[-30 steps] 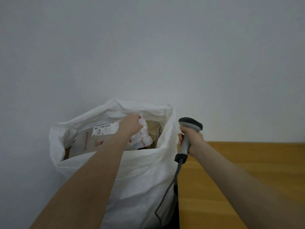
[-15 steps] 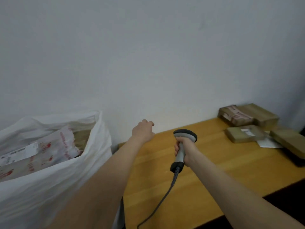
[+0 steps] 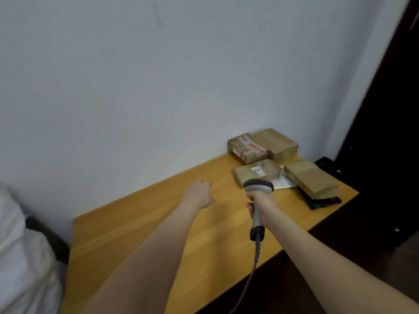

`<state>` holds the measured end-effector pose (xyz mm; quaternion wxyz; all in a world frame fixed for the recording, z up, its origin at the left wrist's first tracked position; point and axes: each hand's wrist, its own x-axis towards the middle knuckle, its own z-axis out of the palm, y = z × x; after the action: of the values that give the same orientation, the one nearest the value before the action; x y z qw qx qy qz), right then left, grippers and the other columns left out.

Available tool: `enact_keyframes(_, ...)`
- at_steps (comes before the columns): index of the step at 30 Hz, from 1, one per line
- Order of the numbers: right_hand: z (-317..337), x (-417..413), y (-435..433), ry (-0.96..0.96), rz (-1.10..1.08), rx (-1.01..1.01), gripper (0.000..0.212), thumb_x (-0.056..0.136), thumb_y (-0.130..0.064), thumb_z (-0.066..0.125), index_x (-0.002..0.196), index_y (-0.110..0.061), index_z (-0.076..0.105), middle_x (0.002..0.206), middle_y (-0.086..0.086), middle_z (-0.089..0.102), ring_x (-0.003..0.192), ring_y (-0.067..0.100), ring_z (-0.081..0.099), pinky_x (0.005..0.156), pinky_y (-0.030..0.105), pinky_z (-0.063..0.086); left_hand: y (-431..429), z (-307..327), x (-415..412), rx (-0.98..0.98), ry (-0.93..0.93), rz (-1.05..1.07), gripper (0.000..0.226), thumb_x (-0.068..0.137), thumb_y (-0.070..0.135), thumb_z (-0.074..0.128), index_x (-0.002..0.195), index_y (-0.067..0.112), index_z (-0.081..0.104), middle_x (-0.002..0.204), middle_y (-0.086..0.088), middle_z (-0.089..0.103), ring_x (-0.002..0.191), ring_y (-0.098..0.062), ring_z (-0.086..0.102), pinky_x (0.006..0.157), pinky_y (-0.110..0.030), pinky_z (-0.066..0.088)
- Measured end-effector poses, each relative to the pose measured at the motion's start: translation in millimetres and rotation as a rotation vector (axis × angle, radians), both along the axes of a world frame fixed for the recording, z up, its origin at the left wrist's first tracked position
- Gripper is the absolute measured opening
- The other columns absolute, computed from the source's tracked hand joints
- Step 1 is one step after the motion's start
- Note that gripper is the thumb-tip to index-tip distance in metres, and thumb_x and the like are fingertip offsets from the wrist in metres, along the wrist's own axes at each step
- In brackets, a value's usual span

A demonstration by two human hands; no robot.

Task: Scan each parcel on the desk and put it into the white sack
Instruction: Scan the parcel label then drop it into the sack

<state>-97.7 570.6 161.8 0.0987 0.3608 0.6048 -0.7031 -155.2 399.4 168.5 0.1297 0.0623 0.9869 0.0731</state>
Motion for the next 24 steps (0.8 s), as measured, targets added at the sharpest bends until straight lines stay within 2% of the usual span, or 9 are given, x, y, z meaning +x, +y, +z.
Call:
enact_keyframes(5, -11, -32, 64, -0.029, -0.096, 0.009, 0.015, 0.087, -0.016, 0.068, 0.09, -0.003, 0.062, 0.065, 0.01, 0.063, 0.051, 0.017, 0.054, 0.054, 0.029, 0.048, 68, -17, -35, 0.013, -0.033, -0.048, 0.06, 0.091, 0.033, 0.06, 0.144, 0.018, 0.037, 0.141, -0.01, 0.039, 0.127, -0.027, 0.044, 0.098, -0.037, 0.042)
enact_keyframes(12, -41, -100, 128, -0.061, -0.192, 0.049, 0.018, 0.086, -0.018, 0.07, 0.091, -0.003, 0.061, 0.065, 0.01, 0.065, 0.052, 0.017, 0.056, 0.056, 0.029, 0.051, 136, -63, -109, 0.029, -0.103, -0.096, 0.05, 0.089, 0.033, 0.06, 0.135, 0.016, 0.046, 0.132, -0.009, 0.048, 0.118, -0.026, 0.051, 0.094, -0.037, 0.047)
enact_keyframes(16, -61, -154, 151, -0.081, -0.208, 0.081, 0.023, 0.085, -0.019, 0.07, 0.094, -0.002, 0.059, 0.067, 0.012, 0.066, 0.052, 0.018, 0.055, 0.055, 0.029, 0.049, 167, -94, -161, 0.069, -0.163, -0.111, 0.053, 0.089, 0.034, 0.061, 0.136, 0.015, 0.044, 0.135, -0.007, 0.046, 0.12, -0.026, 0.051, 0.094, -0.037, 0.047)
enact_keyframes(22, -89, -224, 169, -0.108, -0.184, 0.04, 0.018, 0.086, -0.015, 0.069, 0.079, -0.002, 0.058, 0.06, 0.012, 0.06, 0.05, 0.018, 0.051, 0.054, 0.029, 0.045, 181, -125, -229, 0.083, -0.223, -0.057, 0.068, 0.085, 0.042, 0.065, 0.14, 0.013, 0.038, 0.139, -0.008, 0.04, 0.125, -0.025, 0.046, 0.095, -0.036, 0.044)
enact_keyframes(24, -106, -241, 174, -0.118, -0.172, 0.007, 0.018, 0.085, -0.012, 0.069, 0.074, -0.002, 0.059, 0.058, 0.011, 0.061, 0.05, 0.019, 0.052, 0.056, 0.032, 0.045, 182, -135, -249, 0.09, -0.246, -0.014, 0.073, 0.084, 0.037, 0.066, 0.143, 0.012, 0.032, 0.142, -0.009, 0.037, 0.127, -0.026, 0.043, 0.097, -0.037, 0.043)
